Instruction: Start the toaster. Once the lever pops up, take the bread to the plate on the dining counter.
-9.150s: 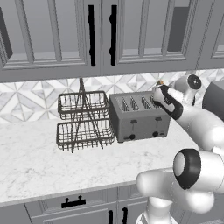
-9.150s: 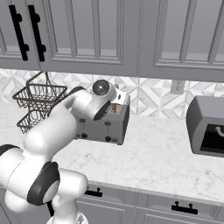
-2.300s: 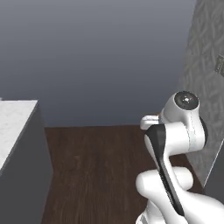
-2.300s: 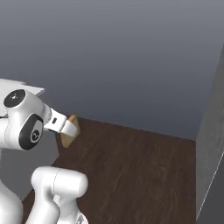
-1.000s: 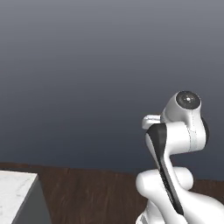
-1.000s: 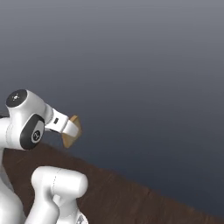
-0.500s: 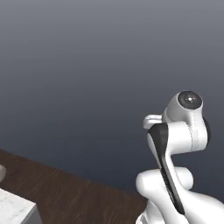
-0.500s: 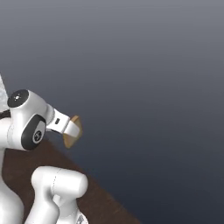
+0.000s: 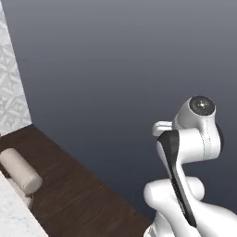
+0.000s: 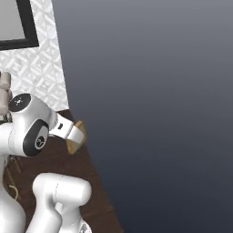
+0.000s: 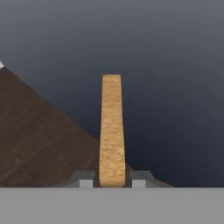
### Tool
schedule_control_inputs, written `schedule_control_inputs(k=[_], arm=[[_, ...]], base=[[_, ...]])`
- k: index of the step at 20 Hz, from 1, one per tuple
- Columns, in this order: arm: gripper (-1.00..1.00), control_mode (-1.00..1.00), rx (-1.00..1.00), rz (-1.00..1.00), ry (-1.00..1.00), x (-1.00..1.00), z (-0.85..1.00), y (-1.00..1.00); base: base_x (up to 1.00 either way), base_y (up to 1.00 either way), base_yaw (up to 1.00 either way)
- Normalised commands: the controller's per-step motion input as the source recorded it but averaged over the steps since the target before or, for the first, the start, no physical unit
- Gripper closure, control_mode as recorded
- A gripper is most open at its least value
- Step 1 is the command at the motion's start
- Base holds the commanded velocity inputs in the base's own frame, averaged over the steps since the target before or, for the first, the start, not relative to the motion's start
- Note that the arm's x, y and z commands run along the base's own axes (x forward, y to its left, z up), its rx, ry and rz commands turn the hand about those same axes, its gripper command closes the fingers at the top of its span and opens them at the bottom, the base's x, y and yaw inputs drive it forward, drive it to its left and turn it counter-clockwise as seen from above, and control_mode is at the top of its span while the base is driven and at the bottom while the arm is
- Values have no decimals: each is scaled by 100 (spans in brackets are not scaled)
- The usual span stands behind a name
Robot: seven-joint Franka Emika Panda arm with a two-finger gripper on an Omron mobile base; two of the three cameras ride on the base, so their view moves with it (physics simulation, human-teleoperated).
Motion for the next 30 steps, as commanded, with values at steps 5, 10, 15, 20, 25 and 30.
schedule_control_inputs(k=[5,10,15,20,25,30], arm=[[100,100,0,0,0,0,0,0],[100,100,0,0,0,0,0,0],[100,100,0,0,0,0,0,0],[100,100,0,0,0,0,0,0],[100,100,0,0,0,0,0,0],[100,100,0,0,0,0,0,0]], base=[[100,0,66],[100,-3,66],[100,-9,64],[100,-29,61],[100,-58,56],[97,-51,65]])
